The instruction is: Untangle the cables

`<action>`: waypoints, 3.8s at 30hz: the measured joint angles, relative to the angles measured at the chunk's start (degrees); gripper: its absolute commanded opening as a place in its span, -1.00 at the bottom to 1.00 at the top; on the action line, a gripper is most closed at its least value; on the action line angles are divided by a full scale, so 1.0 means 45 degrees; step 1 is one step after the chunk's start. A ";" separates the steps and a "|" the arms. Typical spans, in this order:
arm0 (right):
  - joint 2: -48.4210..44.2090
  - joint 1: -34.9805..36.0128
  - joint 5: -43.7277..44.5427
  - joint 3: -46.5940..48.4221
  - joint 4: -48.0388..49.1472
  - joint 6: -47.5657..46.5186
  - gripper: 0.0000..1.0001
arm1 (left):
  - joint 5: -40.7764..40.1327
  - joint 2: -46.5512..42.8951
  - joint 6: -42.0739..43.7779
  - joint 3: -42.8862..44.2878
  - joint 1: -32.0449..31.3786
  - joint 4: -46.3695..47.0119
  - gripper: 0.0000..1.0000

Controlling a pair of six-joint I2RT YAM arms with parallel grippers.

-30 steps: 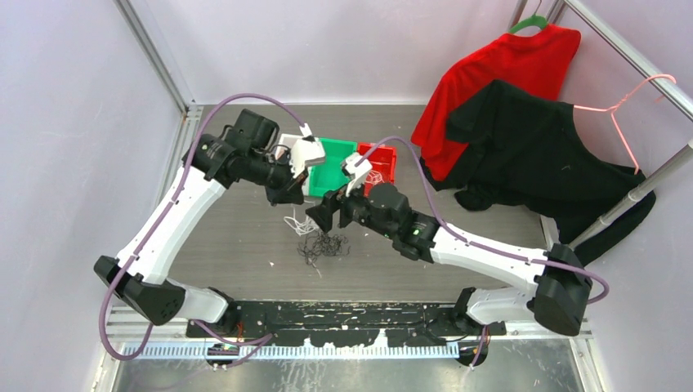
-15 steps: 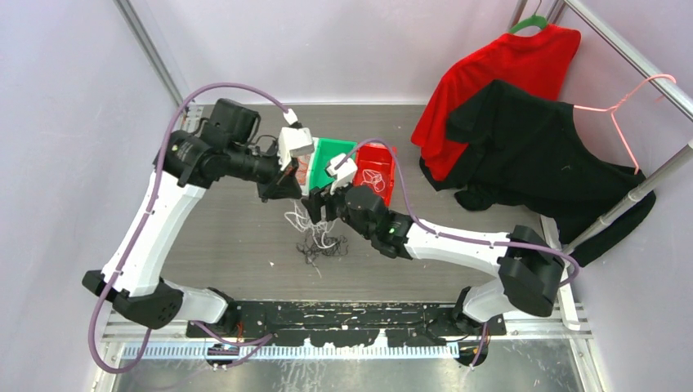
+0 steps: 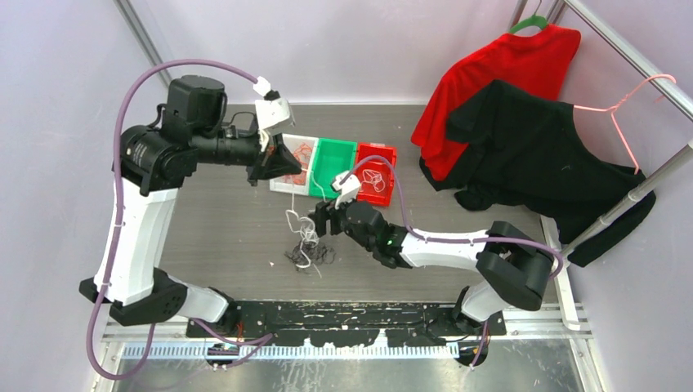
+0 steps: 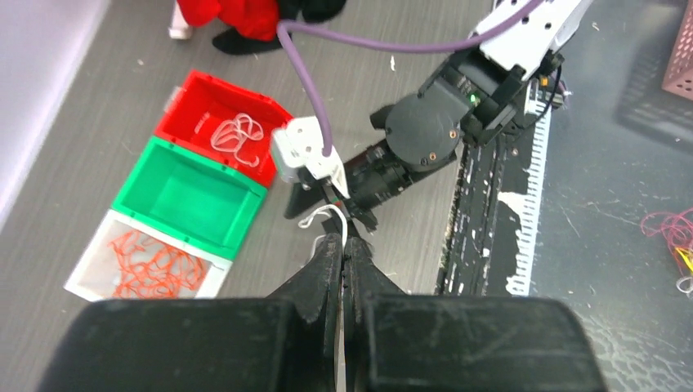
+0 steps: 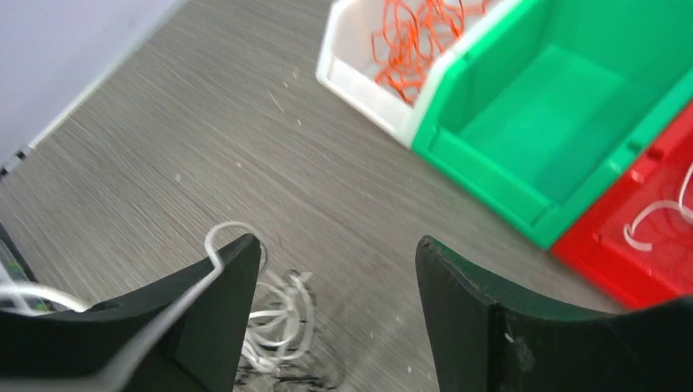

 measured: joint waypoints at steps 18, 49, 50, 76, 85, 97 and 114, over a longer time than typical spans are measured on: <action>-0.1044 0.0000 0.1122 -0.3963 0.1166 0.1370 0.51 | -0.1093 -0.1579 -0.1355 -0.0291 0.0000 0.5037 -1.00; -0.5911 0.0146 -0.3162 0.2375 -0.2307 0.0476 0.47 | -0.0899 -0.2443 -0.1311 -0.1724 0.0000 0.6654 -1.00; -0.5717 0.0160 -0.3507 0.2807 -0.2176 0.0520 0.46 | -0.0899 -0.2482 -0.1326 -0.1846 0.0000 0.6659 -1.00; -0.3026 -0.0146 -0.4493 0.4673 -0.1787 0.0903 0.13 | -0.0083 -0.2968 -0.1753 -0.2322 0.0000 0.6664 -1.00; -0.2069 -0.0228 -0.4488 0.5547 -0.1763 0.1151 -0.04 | 0.0107 -0.2929 -0.2069 -0.2336 0.0000 0.6664 -1.00; -0.0631 -0.0228 -0.3789 0.3725 -0.0495 0.1982 -0.17 | 0.0097 -0.2215 -0.2375 -0.1821 -0.0005 0.6669 -1.00; -0.0515 -0.0228 -0.1894 -0.1107 0.1224 0.2667 -0.20 | -0.1957 -0.2006 -0.2220 -0.0058 -0.0005 0.9627 -1.00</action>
